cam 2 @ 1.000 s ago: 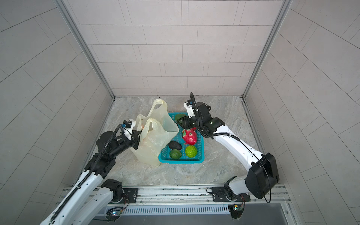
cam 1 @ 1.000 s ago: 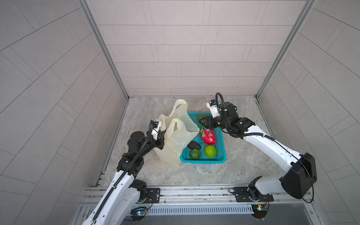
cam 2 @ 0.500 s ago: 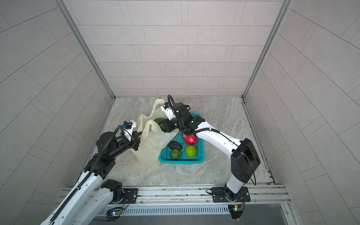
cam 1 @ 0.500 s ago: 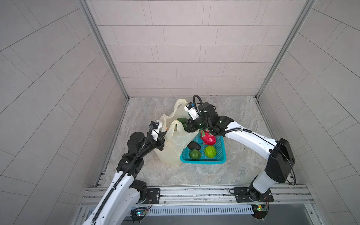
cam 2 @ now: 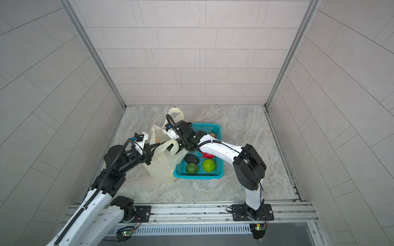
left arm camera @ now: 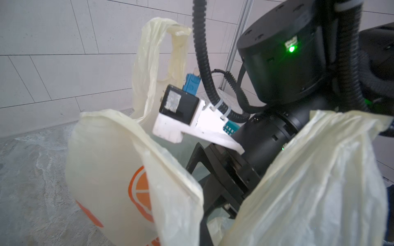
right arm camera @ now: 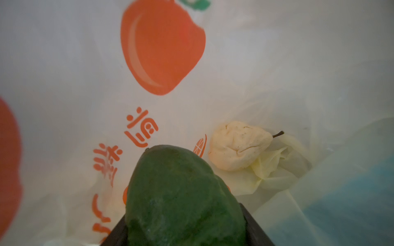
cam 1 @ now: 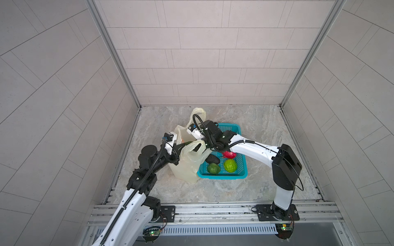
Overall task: Place the fruits into the plastic bag
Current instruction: Place the fruit in the plastic bag.
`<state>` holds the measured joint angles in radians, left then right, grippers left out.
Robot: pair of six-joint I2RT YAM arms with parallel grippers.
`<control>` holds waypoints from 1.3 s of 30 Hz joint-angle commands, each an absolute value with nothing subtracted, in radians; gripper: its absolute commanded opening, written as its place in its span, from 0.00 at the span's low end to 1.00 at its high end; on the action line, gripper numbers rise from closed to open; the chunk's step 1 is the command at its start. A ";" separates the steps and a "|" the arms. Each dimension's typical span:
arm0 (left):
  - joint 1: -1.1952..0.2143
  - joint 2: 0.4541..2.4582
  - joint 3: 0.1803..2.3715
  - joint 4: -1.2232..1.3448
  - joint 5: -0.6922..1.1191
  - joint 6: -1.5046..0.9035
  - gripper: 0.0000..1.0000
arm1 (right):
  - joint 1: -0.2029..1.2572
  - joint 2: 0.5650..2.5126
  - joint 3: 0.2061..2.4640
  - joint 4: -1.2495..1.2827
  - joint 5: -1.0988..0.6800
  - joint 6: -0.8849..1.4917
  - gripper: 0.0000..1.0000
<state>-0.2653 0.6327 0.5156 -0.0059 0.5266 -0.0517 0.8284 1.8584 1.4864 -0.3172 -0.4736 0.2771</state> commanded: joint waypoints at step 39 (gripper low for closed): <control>-0.268 0.618 0.522 -0.040 0.467 0.028 0.00 | 0.603 1.297 1.172 -0.257 -0.211 0.371 0.79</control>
<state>-0.2653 0.6308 0.5156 -0.0498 0.4660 0.0063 0.6552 1.3792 1.2312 -0.3073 -0.2569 0.3019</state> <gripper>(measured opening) 0.044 0.788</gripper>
